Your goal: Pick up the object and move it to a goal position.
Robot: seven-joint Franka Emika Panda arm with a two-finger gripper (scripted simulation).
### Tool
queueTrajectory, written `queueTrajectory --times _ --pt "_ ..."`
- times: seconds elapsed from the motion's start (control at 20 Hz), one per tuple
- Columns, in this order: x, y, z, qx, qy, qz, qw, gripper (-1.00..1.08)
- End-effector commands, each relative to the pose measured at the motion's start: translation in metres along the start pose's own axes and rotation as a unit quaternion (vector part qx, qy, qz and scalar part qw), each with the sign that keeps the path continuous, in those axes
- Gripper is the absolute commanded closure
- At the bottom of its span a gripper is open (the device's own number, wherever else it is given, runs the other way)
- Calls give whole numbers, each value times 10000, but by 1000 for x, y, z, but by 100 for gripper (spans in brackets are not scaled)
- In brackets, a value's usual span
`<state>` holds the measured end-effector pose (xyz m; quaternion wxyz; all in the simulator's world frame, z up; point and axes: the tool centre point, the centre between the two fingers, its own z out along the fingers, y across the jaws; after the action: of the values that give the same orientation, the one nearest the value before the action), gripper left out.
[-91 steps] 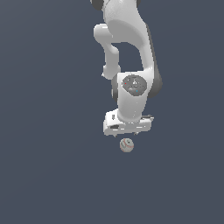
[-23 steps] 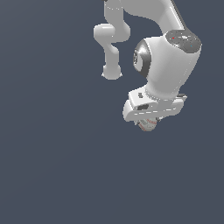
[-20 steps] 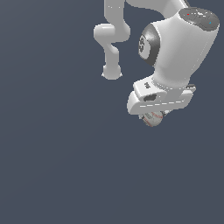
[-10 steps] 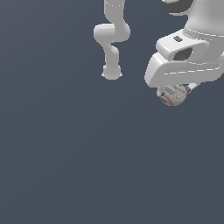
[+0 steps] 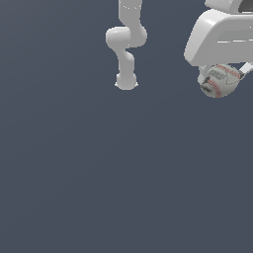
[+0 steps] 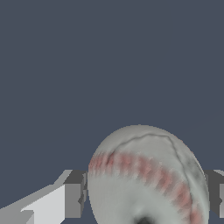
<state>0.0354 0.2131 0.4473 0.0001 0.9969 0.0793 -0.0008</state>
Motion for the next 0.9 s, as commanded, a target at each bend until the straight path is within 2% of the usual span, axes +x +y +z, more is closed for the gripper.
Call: queueTrajectory --times 0.0,0.4,0.85 --pt "0 -5 -15 1 7 2 10000 108" --pt "1 -16 -44 1 7 2 10000 108" --pt "2 -20 -58 1 7 2 10000 108"
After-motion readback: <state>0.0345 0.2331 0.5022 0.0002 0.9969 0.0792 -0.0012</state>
